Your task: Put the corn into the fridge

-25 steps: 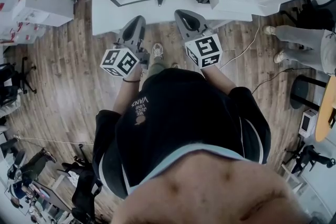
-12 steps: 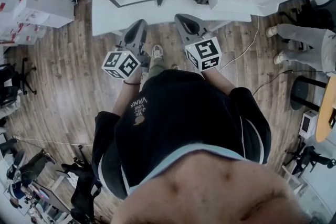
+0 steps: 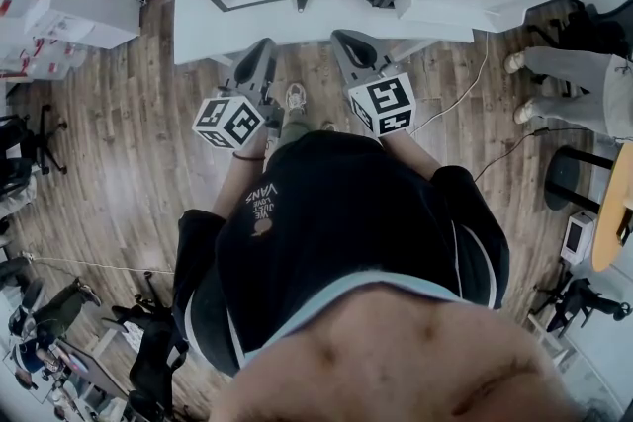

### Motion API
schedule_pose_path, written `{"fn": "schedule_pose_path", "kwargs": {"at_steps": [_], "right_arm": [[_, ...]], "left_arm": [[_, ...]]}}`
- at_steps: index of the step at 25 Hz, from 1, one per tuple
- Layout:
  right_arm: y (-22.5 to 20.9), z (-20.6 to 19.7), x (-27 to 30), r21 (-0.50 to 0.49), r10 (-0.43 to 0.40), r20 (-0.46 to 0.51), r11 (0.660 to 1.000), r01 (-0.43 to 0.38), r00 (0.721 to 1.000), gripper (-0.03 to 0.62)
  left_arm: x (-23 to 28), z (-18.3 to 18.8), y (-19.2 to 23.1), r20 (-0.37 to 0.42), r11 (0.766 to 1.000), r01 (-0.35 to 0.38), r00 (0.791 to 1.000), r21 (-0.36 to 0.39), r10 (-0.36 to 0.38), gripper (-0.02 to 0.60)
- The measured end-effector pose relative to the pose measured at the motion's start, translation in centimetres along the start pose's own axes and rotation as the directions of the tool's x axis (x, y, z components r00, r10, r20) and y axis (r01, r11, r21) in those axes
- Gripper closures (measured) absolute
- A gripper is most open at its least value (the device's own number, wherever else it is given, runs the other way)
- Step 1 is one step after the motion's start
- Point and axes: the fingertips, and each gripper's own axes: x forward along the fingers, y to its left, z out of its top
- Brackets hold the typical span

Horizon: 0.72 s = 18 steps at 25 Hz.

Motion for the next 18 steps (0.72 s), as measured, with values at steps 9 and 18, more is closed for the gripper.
{"fn": "schedule_pose_path", "kwargs": {"at_steps": [9,18], "right_arm": [[-0.06,0.05,-0.08,-0.005,-0.006,0.001,1.0,0.006,1.0,0.582],[-0.09,0.18,0.21,-0.002,-0.007,0.002,1.0,0.007,1.0,0.582]], "left_arm": [[-0.21,-0.1,0.0,0.004,1.0,-0.008,1.0,-0.007,0.008,0.558],[-0.13,0.02,0.1,0.004,1.0,-0.004,1.0,-0.008,0.004,0.558]]}}
